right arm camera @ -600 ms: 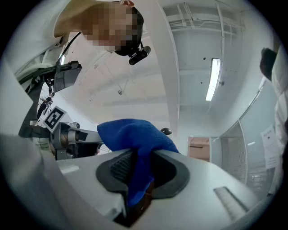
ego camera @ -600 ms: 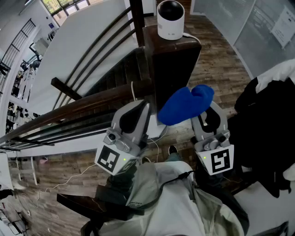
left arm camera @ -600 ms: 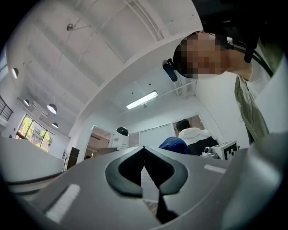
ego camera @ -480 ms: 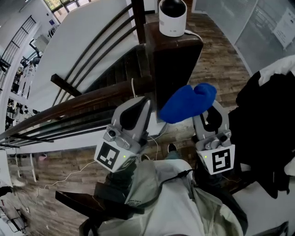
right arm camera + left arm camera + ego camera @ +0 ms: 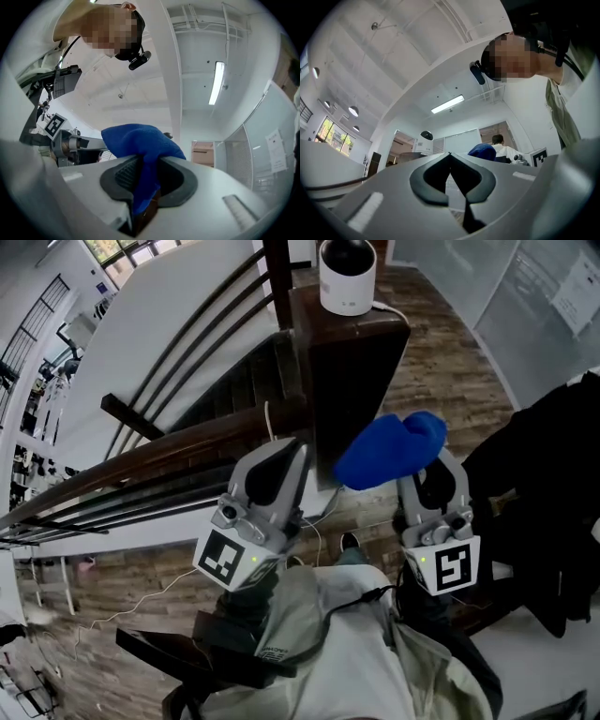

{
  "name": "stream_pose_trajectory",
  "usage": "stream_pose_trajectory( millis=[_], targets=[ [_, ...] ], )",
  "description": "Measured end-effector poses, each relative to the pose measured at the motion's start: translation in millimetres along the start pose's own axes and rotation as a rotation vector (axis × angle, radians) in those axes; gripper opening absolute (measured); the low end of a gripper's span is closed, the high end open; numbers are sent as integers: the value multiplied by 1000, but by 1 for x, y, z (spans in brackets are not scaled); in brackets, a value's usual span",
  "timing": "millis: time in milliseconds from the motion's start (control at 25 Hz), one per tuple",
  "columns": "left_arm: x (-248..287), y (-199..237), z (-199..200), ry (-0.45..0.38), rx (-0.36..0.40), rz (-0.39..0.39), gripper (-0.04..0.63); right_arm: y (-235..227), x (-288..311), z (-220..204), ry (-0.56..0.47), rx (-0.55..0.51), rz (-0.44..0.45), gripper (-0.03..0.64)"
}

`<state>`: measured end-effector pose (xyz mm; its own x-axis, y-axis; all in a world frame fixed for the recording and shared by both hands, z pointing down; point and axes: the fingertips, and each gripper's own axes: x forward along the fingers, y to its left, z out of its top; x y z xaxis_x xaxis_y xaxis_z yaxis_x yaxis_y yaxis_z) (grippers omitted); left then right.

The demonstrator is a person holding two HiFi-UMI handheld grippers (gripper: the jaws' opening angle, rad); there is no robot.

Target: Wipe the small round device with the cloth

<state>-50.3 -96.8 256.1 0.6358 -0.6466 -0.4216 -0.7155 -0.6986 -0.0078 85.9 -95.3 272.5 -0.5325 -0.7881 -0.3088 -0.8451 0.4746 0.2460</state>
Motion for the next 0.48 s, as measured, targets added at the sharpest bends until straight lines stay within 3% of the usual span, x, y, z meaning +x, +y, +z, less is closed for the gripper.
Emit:
stream_pose_trajectory(
  millis=[240,480],
  targets=[
    [-3,7,4,-3,9,17,0,-7,18,-3,40,-112,46,84],
    [-3,16,15,13,61,31,0,-32,52,26,32,-233,51,84]
  ],
)
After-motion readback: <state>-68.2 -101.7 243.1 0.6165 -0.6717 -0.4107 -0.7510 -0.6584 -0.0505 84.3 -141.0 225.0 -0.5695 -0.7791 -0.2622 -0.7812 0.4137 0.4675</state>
